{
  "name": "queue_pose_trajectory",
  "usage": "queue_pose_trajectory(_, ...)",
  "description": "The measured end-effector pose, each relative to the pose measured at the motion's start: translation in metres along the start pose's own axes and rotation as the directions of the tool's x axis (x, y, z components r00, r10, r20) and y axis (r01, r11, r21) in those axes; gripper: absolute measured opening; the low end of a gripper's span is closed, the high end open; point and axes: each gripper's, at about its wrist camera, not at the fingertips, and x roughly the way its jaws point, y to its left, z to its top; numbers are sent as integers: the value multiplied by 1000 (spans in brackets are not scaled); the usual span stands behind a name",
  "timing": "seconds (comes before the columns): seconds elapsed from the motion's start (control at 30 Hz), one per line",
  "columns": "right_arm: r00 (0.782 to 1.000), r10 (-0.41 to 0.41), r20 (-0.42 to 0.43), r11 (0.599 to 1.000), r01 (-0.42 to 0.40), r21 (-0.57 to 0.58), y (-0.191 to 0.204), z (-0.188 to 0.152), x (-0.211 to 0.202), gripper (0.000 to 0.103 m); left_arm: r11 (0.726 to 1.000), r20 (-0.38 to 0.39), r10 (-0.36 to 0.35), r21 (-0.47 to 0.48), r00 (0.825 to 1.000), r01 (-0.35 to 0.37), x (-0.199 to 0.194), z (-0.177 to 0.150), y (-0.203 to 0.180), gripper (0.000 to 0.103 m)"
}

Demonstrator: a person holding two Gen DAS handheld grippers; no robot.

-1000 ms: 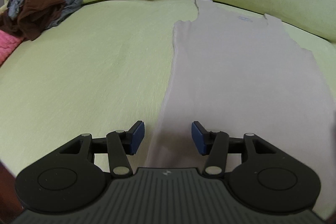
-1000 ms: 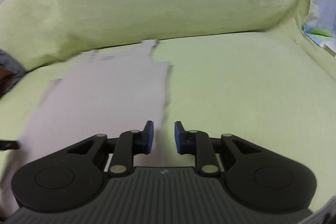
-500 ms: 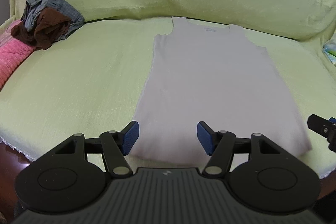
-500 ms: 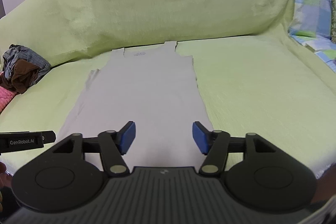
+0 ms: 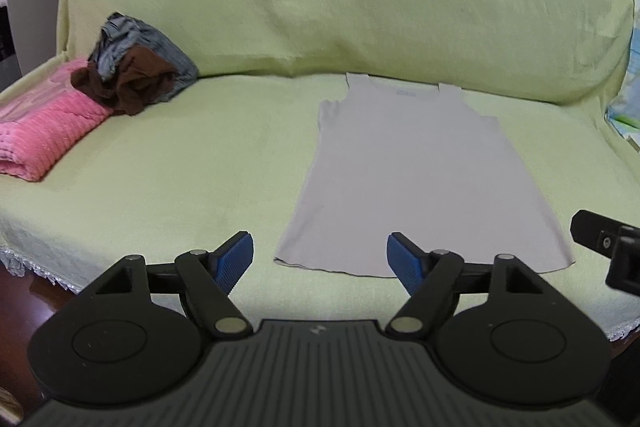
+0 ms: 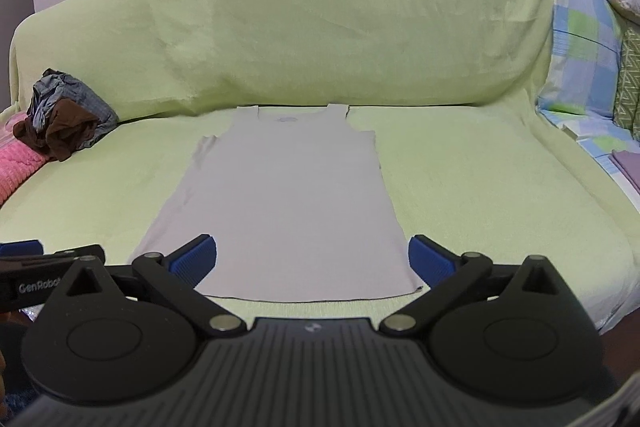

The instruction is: Fold clothes

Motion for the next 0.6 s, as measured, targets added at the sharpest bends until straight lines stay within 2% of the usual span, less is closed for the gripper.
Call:
queue_pose_trajectory(0.03,1000,1,2,1000,-1,5,0,0,-2,102,1000,8,3,-3,1000,-3,-3,0,1,76)
queue_pose_trajectory(0.1,1000,4,4,1000,-4,16,0,-1,-5,102,1000,32,12,-6,999,-12,-11,0,2,86)
queue_pose_trajectory(0.17,1000,10,4,1000,-10,19,-1,-2,-7,102,1000,65,25,-4,998,-25,-18,-1,2,91)
queue_pose_trajectory(0.37,1000,29,-10,999,-28,26,-2,-5,-1,102,998,98,66,-18,993,-65,-27,-4,3,93)
queue_pose_trajectory(0.47,999,33,-19,999,-32,31,-3,-7,5,102,994,106,106,-34,989,-103,-28,-9,5,101)
queue_pose_trajectory(0.6,998,48,-32,998,-47,33,-5,-7,16,102,991,119,126,-52,985,-121,-29,-12,7,101)
